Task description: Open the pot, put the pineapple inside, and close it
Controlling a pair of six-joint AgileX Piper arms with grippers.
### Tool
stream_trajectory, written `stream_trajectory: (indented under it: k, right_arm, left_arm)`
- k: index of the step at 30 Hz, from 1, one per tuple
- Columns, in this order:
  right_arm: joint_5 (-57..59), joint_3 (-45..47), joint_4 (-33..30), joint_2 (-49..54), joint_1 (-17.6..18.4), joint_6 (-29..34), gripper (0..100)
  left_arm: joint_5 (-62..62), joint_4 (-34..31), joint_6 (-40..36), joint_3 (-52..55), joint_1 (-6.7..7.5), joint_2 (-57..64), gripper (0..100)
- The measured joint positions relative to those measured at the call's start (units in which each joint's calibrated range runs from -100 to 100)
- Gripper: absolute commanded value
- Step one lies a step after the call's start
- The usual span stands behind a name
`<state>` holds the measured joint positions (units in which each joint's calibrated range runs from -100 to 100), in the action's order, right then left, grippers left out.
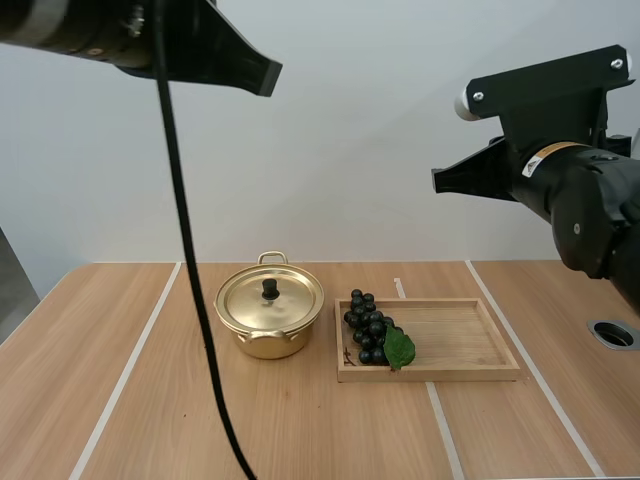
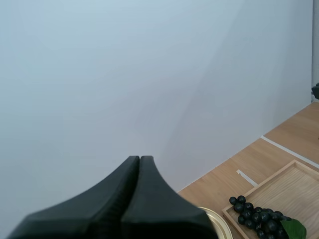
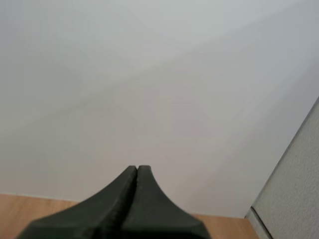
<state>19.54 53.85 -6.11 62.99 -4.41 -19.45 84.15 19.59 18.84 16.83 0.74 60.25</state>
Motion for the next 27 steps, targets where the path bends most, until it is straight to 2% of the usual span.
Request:
stream_trajectory:
  k: [4,9,10,12,16,23,27]
  right_arm:
    - [-5.3,0.0,-0.1,4.5,0.0,-1.8,0]
    - [-6.3,0.0,1.9,6.9,0.0,-2.6,0]
    - [-5.8,0.0,3.3,7.1,0.0,-2.6,0]
    - [-3.6,0.0,10.7,7.2,0.1,-2.8,0]
    - [0.4,0.0,18.6,9.0,0.4,-4.6,0]
    - [11.2,-0.8,21.6,12.8,2.4,-9.7,0]
    - [17.7,-0.8,22.5,13.4,2.6,-11.3,0]
  left_arm:
    - [2.8,-3.9,-1.5,4.0,0.0,9.6,0]
    - [1.1,-7.7,-4.4,9.4,-0.17,20.8,0]
    - [-0.9,-7.9,-5.3,11.0,-0.52,22.8,0]
    - [-7.7,-8.2,-7.6,14.8,-1.52,26.0,0]
    - [-21.2,-8.5,-11.7,23.9,-3.1,28.4,0]
    - [-41.4,-11.8,-13.0,42.4,-3.27,30.2,0]
    - [-50.6,-11.8,-13.1,49.3,-2.15,33.2,0]
